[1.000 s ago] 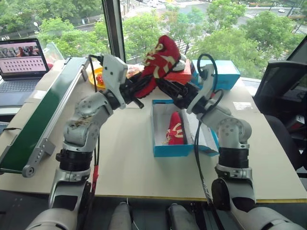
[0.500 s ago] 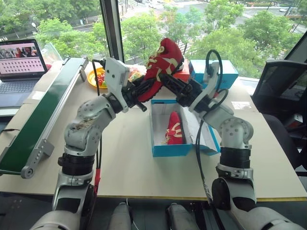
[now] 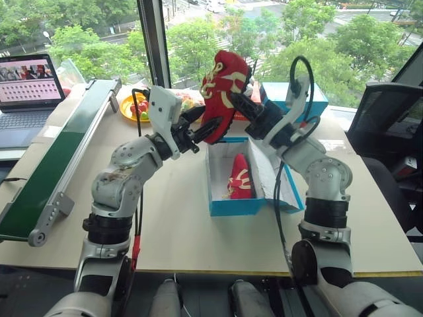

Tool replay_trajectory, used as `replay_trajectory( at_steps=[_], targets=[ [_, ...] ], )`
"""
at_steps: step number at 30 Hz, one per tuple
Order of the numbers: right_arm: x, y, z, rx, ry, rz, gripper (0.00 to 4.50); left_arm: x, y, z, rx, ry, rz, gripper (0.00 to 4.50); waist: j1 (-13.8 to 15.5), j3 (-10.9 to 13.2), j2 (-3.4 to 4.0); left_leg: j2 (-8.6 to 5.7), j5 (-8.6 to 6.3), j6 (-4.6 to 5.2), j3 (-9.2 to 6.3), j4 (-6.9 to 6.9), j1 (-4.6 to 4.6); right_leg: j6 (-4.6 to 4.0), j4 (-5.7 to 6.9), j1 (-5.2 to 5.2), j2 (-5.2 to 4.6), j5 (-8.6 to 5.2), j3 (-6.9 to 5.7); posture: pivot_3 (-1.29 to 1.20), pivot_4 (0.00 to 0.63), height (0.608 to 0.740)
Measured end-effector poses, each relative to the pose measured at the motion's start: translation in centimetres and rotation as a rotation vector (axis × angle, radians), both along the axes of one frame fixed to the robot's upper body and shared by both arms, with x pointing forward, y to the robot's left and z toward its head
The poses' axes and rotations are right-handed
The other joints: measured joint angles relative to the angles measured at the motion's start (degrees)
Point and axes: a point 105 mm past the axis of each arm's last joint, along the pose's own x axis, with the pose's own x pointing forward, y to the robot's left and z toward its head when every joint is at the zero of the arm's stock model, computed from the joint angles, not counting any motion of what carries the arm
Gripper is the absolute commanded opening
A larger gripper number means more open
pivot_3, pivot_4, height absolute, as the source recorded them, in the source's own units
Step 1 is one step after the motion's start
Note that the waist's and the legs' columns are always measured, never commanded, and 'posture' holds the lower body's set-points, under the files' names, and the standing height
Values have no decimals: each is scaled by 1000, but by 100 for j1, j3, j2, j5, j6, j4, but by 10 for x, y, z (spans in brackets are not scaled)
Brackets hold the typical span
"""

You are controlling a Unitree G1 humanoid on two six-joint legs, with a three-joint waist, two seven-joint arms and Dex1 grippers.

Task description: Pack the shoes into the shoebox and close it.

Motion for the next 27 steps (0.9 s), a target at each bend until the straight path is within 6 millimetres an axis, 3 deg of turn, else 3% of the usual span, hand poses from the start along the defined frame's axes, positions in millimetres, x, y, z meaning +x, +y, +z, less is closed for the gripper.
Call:
replay_trajectory(
  at_steps=[4, 10, 18, 27],
  targets=[
    [4, -6, -29, -233, 110, -34, 232, -5, 34, -27, 174, 79, 34, 4480, 1, 1, 1, 2, -1, 1, 1, -9, 0, -13, 1, -5, -1, -9, -2, 0, 150, 740],
    [-9, 8, -95, -354, 342, 83, 232, -8, 38, -33, 208, 87, 33, 4480, 49, 2, -1, 2, -1, 2, 1, -2, -4, -9, 1, -3, -2, -13, -4, 0, 150, 740],
    [-14, 11, -113, -345, 407, 116, 232, -13, 30, -37, 195, 83, 17, 4480, 36, 2, 0, 2, -2, 2, 0, 0, -3, -8, 8, -3, -1, -14, -4, 0, 150, 740],
    [0, 11, -159, -376, 519, 76, 232, -13, 28, -37, 191, 85, 17, 4480, 1, 1, -1, 2, -2, 2, 0, 1, 2, -7, 9, 0, 0, -14, -4, 0, 150, 740]
  ],
)
